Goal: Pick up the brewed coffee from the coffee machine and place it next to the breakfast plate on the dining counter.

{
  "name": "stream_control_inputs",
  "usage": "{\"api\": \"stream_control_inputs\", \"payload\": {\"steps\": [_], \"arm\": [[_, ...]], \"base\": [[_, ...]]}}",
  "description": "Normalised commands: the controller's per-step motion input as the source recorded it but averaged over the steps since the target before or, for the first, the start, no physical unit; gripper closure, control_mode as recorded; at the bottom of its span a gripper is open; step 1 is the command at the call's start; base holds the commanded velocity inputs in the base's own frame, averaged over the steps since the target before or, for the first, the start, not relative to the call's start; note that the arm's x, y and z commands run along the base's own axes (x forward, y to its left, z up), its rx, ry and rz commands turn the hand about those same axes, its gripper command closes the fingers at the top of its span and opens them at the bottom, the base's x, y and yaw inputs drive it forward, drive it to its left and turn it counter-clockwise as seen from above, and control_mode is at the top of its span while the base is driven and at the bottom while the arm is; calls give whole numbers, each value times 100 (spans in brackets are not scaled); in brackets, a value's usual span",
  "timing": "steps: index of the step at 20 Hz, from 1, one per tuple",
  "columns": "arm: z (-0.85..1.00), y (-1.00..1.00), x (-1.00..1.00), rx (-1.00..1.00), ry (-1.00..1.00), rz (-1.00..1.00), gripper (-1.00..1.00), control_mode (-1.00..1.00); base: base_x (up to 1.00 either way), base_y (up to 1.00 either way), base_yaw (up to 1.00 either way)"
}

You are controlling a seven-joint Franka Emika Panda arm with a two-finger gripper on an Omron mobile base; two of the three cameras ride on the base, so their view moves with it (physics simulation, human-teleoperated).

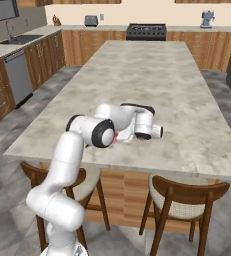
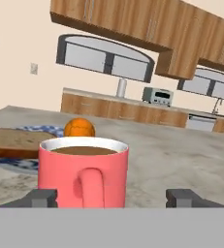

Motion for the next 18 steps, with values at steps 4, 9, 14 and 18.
{"api": "stream_control_inputs", "payload": {"steps": [4,9,14,18], "arm": [[11,0,-63,-8,0,1,-100,-100],[67,4,-70,-4,-10,2,-100,-100],[77,45,-98,-13,-38,6,-100,-100],[81,60,-100,-17,-49,6,-100,-100]], "base": [[0,0,0],[0,0,0],[0,0,0],[0,0,0]]}}
